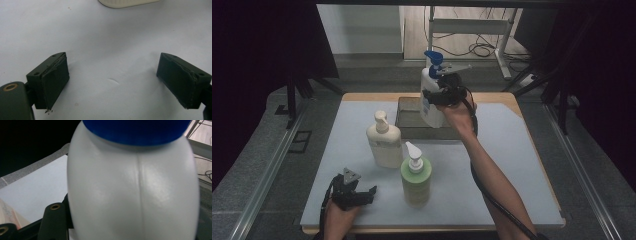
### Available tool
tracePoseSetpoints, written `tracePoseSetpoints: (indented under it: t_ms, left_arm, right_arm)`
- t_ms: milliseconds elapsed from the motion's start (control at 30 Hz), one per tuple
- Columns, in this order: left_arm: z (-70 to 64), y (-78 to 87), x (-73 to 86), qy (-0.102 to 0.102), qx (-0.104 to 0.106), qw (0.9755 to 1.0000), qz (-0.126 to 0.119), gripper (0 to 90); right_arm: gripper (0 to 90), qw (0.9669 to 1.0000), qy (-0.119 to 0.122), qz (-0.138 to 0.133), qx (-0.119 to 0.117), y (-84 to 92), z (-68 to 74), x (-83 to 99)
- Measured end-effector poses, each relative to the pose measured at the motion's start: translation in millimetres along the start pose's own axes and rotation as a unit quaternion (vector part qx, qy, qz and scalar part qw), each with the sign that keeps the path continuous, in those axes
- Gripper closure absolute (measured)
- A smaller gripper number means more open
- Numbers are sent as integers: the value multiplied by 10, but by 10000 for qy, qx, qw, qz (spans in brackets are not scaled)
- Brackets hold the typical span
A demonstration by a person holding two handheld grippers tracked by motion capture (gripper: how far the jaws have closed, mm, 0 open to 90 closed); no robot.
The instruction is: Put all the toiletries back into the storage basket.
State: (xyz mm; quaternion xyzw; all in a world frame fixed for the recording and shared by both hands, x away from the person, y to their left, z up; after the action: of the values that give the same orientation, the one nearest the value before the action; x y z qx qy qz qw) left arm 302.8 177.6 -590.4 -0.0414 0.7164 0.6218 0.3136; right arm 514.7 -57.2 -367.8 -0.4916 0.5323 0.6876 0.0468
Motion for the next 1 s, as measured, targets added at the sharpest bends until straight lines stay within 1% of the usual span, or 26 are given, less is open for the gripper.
tracePoseSetpoints:
  t_ms: [167, 400, 533, 633, 667, 700, 800, 1000]
  left_arm:
    - [0, 0, 0, -1, 0, 10000, 3, 103]
    - [0, 0, 0, -2, 1, 10000, 4, 103]
    - [0, 0, 0, 0, 3, 10000, 5, 103]
    - [1, 0, 0, 0, 0, 10000, 7, 103]
    - [1, 0, 0, -1, 0, 10000, 7, 103]
    - [1, 0, 0, -1, -1, 10000, 5, 103]
    - [1, -1, 0, 1, 0, 10000, 2, 103]
    - [1, -1, -1, 1, 0, 10000, -1, 103]
  right_arm:
    - [387, 10000, -14, 21, 42, -130, 4, -63]
    - [387, 10000, -32, 33, 79, -246, 8, -106]
    - [387, 9999, -79, 47, 124, -327, -14, -116]
    - [387, 9998, -111, 61, 122, -397, -21, -111]
    - [387, 9998, -106, 94, 110, -447, -19, -97]
    - [387, 9998, -106, 94, 110, -447, -19, -97]
    - [387, 9998, -97, 153, 102, -537, -10, -55]
    - [387, 9996, -114, 245, 79, -620, 2, 15]
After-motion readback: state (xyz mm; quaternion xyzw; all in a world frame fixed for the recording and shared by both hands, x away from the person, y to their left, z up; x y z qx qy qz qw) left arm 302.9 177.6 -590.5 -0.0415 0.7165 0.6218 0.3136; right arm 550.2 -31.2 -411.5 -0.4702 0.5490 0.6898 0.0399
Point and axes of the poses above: each handheld gripper's, and its own axes: y roughly backward along the jaws, x roughly out of its underside, z roughly to its left, the point moved 9 cm from there along -y, roughly forward along the jaws, and after that the axes turned 13 degrees about z, right-handed, at the moved point
